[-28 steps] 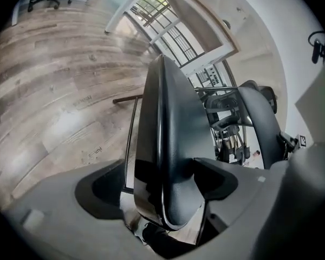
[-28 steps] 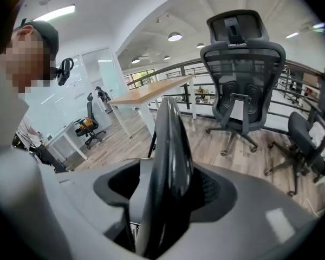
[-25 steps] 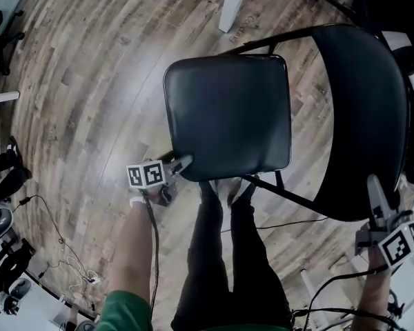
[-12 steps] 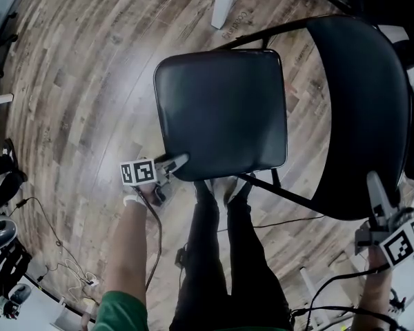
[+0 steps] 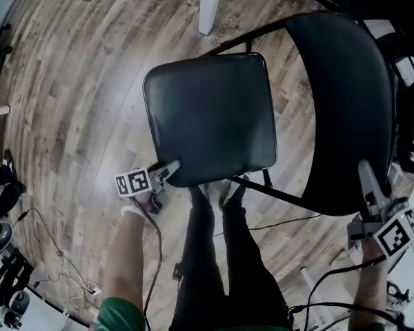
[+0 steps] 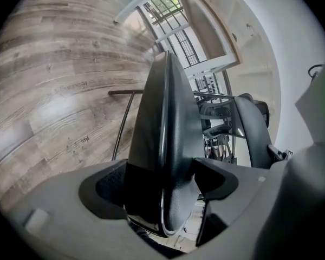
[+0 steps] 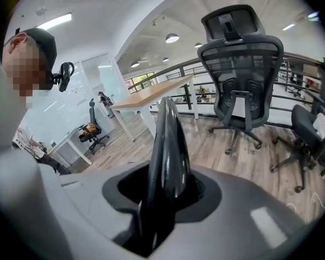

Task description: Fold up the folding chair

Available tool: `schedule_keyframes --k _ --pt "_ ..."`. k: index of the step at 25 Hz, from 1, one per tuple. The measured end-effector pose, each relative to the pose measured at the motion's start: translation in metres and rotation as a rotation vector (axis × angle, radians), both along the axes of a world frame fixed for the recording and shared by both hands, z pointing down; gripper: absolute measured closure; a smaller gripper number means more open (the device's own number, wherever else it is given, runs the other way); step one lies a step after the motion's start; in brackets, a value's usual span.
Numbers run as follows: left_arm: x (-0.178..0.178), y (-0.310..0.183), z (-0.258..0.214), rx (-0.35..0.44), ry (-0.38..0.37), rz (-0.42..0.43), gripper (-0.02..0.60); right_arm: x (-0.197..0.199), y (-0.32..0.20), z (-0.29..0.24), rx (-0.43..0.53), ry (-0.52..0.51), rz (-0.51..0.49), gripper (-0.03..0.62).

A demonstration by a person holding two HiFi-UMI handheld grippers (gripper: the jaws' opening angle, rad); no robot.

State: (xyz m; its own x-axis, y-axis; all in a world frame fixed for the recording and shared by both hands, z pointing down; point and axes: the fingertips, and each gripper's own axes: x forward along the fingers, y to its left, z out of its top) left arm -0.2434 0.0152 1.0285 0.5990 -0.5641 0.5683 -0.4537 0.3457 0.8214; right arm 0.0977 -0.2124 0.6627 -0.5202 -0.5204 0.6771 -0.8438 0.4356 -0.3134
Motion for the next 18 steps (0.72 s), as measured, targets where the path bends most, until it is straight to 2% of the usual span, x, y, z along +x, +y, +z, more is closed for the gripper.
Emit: schedule_keyframes --k 5,13,18 --pt "0.009 -0.004 -0.021 -0.001 -0.02 -0.02 0.192 0.002 -0.002 -0.015 0.007 0.001 0.003 0.47" --pt "0.048 -0.019 -0.082 0.005 -0.086 0.02 0.241 0.015 -0.004 -0.053 0.039 0.04 -0.005 0.477" --pt "0.076 -0.034 -0.128 0.016 -0.096 0.023 0.244 0.033 -0.011 -0.072 0.04 0.049 -0.008 0.479"
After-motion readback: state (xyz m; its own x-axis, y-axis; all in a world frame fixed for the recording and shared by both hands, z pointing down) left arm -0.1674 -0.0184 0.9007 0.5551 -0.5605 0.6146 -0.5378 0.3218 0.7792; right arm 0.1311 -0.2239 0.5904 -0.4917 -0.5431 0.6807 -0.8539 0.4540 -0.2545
